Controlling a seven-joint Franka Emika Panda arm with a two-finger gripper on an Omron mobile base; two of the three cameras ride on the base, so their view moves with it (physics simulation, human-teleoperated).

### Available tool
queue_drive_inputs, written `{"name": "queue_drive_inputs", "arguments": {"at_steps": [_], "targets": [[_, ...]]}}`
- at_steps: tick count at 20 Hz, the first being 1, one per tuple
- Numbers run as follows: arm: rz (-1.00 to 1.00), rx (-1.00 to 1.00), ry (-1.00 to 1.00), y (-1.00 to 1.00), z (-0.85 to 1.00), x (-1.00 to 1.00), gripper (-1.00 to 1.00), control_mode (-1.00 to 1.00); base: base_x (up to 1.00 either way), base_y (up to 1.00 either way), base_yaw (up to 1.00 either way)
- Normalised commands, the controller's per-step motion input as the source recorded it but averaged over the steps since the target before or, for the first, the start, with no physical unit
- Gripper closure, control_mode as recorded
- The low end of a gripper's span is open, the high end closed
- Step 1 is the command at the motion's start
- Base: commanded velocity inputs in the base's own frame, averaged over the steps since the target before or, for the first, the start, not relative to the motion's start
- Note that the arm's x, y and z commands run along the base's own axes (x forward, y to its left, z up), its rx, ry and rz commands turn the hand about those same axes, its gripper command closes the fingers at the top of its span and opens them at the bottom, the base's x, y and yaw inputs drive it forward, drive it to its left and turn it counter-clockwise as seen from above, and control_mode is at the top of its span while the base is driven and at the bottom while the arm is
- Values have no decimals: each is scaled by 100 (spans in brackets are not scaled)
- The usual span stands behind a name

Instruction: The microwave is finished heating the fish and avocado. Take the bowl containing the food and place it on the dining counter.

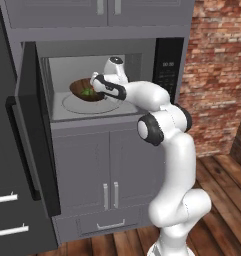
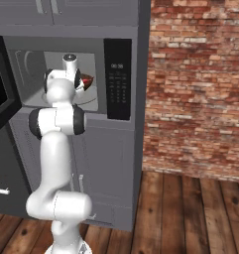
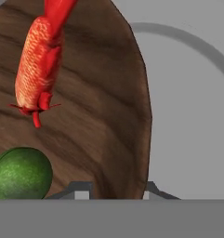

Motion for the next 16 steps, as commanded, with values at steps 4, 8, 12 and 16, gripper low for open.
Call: {"name": "queue_drive_inputs", "arguments": {"at_steps": [4,8,12,16], "targets": [[0,0,0,0,-1,-18,100,-100,0,0,0],[0,0,0,0,0,-27,100,-100,0,0,0],[0,0,-2,0,0,-45,100,-100,0,0,0],[0,0,-3,0,0,-67,100,-100,0,0,0]]}}
